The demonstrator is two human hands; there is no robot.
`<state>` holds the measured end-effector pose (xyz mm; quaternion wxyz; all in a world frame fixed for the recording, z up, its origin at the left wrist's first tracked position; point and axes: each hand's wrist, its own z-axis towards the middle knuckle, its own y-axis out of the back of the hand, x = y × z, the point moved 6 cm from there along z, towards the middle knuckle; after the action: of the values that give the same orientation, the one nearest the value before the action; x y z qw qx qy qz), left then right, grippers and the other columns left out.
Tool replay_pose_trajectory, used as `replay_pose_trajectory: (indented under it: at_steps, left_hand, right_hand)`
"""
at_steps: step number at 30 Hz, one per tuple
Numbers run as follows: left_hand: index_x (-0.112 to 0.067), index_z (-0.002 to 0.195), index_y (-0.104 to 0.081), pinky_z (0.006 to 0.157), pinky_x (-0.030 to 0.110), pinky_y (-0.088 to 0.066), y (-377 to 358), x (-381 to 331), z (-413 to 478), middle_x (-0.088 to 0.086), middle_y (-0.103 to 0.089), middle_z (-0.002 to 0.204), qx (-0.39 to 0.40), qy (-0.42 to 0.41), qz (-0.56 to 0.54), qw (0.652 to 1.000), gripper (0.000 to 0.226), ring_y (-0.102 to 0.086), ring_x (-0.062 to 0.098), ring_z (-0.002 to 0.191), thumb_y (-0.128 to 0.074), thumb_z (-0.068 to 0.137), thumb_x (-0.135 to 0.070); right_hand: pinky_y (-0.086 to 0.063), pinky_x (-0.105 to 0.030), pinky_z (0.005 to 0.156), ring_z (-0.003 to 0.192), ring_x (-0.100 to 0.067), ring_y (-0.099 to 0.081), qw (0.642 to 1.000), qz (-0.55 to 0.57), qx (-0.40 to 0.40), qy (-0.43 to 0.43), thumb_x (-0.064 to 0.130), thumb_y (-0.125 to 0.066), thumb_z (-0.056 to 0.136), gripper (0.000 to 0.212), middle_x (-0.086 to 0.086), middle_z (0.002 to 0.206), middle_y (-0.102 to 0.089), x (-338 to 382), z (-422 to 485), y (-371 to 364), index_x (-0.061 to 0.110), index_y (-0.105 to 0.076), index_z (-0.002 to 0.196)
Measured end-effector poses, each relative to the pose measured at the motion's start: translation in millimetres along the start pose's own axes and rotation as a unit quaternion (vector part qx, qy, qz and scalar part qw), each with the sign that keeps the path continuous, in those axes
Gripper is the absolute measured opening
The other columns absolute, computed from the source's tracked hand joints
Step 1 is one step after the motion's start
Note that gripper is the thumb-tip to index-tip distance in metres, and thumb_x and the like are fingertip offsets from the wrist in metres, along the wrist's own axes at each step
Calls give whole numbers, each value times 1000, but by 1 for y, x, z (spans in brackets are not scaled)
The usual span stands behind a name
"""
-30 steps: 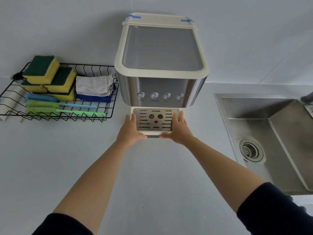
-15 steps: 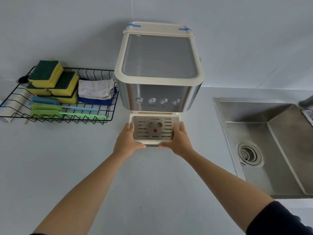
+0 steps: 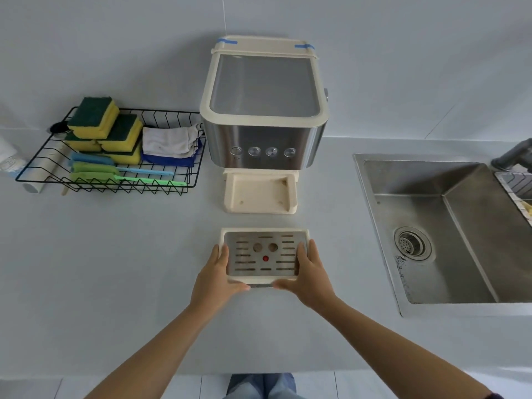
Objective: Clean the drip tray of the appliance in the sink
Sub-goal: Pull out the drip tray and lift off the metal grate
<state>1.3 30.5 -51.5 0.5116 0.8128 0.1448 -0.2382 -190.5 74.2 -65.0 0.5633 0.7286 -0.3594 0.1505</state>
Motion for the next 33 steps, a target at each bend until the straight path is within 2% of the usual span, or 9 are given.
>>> replay_pose_trajectory:
  at_steps: [6,11,16,20,24,27,29,31,33]
  left_hand:
    - [-13,148,-9,104,28,-42,-10,5,-30,6,-17,156,5,-7,14,1000,103,-43,20,131,-73,72,-41]
    - [-15,148,-1,103,25,-40,-10,6,-39,3,0,159,18,-3,40,999,98,-39,18,134,-65,79,-43]
    - [-18,149,-2,99,28,-44,-6,5,-38,3,-7,158,23,-8,75,997,101,-36,18,136,-63,76,-52]
    - [-19,146,-19,91,30,-48,9,1,-31,0,-40,139,-4,-50,109,993,96,-44,17,125,-65,71,-58]
    - [-12,126,-54,90,47,-49,12,-14,-19,19,-56,128,-7,-146,191,971,76,-55,38,117,-74,64,-51]
    - [-15,109,-67,82,49,-52,10,-32,-15,21,-62,122,22,-215,235,948,59,-61,40,110,-68,63,-53]
    - [-18,118,-61,98,47,-43,6,-45,-14,21,-48,139,44,-252,244,935,58,-48,39,126,-58,73,-54]
    - [-18,139,-39,116,41,-15,-1,-44,-12,12,-10,157,94,-245,241,934,62,-10,30,145,-49,87,-50]
    - [-20,145,-26,118,36,-1,-7,-39,-10,6,5,159,120,-232,263,929,65,7,23,146,-42,90,-50]
  right_hand:
    - [-49,-44,99,139,-23,-25,1000,-17,4,6,44,-76,66,108,-6,150,-12,-8,-28,-14,22,-7,145]
    - [-47,-43,102,141,-24,-19,999,-51,9,-4,46,-71,71,107,-8,152,-6,-5,-38,-18,18,-1,146]
    - [-29,-38,115,145,-25,1,994,-101,39,-12,47,-61,80,105,-10,155,16,5,-46,-10,12,14,145]
    - [-18,-41,117,145,-28,9,992,-117,49,13,48,-61,80,95,-11,156,11,12,-44,4,16,-1,146]
    - [-7,-38,118,145,-29,11,977,-185,74,76,49,-57,82,75,-7,157,8,25,-34,13,21,-21,142]
    - [-8,-36,118,145,-26,7,963,-209,112,124,44,-56,85,62,-5,158,2,35,-28,14,23,-33,139]
    - [-9,-36,118,146,-25,5,954,-223,136,149,42,-56,86,60,-3,158,-1,40,-26,12,23,-34,139]
    - [-10,-36,118,146,-24,6,944,-239,159,160,42,-55,87,62,-2,158,-2,41,-24,8,21,-32,141]
    - [-9,-38,118,146,-24,8,939,-253,173,158,43,-54,87,65,-1,158,-1,40,-23,5,20,-29,142]
